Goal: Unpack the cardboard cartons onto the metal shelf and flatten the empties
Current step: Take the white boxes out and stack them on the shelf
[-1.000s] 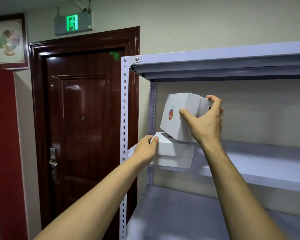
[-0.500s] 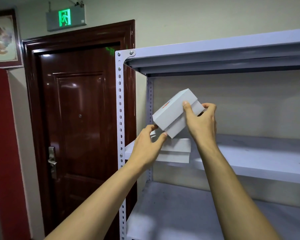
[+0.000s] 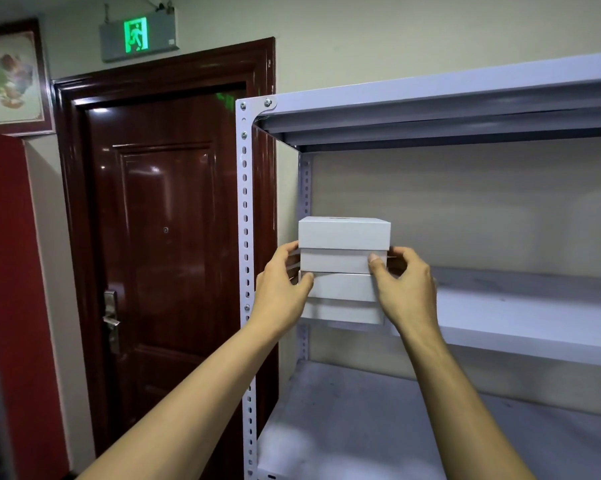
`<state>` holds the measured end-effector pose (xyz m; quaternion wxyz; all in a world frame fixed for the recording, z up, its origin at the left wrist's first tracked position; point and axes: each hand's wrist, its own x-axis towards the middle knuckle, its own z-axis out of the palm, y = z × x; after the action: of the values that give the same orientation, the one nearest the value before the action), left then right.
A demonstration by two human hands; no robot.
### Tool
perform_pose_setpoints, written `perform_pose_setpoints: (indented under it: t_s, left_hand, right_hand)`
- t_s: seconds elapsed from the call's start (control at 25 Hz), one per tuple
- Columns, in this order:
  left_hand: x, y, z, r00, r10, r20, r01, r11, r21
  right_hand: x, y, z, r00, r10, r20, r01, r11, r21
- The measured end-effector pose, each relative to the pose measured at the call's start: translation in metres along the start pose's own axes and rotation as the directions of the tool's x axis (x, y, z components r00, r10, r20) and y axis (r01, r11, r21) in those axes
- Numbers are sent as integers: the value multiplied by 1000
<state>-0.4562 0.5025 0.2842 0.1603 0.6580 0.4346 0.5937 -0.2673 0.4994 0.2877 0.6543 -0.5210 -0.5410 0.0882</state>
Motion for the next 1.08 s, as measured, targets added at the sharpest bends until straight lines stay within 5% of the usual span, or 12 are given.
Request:
perform_pose_setpoints:
  t_s: [0.36, 0.64, 1.08]
  left_hand:
    - [4, -5, -1, 976, -91, -197, 100, 994, 36]
    - [19, -15, 6, 955, -149, -255, 167, 985, 52]
    - [54, -37, 29, 928, -214, -305, 245, 967, 66]
  right_hand:
    - [5, 15, -7, 999, -21, -38, 22, 999, 37]
    - [19, 25, -7, 990, 4, 142, -20, 993, 113]
    - [52, 42, 20, 989, -29, 146, 40, 997, -73]
